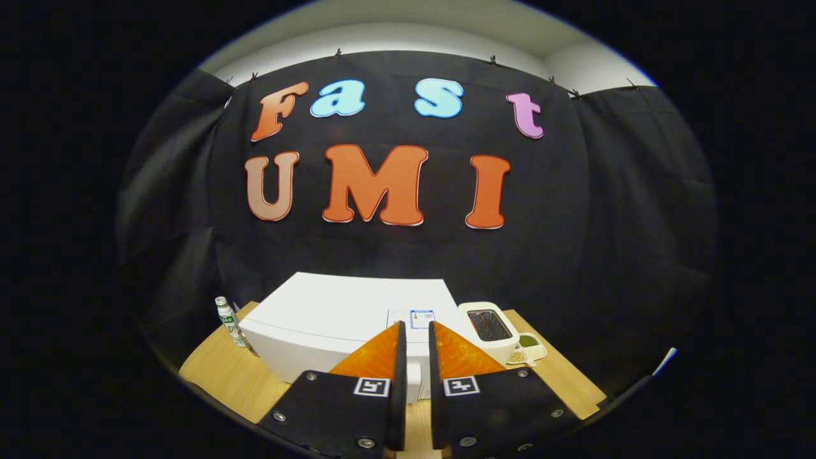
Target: Open the microwave, put the food inside, and close the microwave door.
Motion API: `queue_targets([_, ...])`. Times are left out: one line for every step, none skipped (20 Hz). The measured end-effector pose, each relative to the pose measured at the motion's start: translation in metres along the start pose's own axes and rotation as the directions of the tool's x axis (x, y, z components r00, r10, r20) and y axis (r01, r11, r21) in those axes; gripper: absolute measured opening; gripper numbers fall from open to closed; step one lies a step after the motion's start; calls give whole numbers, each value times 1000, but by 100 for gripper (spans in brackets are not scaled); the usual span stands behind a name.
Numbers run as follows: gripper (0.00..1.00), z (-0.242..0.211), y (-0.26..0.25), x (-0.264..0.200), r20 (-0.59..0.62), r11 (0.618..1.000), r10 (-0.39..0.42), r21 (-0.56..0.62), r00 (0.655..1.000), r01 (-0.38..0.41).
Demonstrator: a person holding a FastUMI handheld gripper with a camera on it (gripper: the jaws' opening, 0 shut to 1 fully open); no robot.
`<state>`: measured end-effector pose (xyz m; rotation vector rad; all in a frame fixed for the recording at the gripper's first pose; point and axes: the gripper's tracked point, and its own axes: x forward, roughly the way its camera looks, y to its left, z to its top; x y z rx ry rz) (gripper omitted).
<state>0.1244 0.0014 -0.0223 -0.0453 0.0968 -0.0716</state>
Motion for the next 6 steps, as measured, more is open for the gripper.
queue_targets([28, 18, 0, -12, 26, 1000, 2, 2, 1000, -2])
queue_targets([32, 34, 0, -22, 48, 1000, 7, 2, 999, -7])
queue_targets([42, 47, 0, -33, 64, 1000, 9, 3, 998, -9])
queue_targets([47, 57, 1, -44, 76, 1000, 12, 6, 997, -12])
queue_targets([59, 66, 3, -54, 86, 1000, 20, 9, 996, -21])
queue_targets([66, 73, 5, -65, 91, 1000, 24, 15, 996, -26])
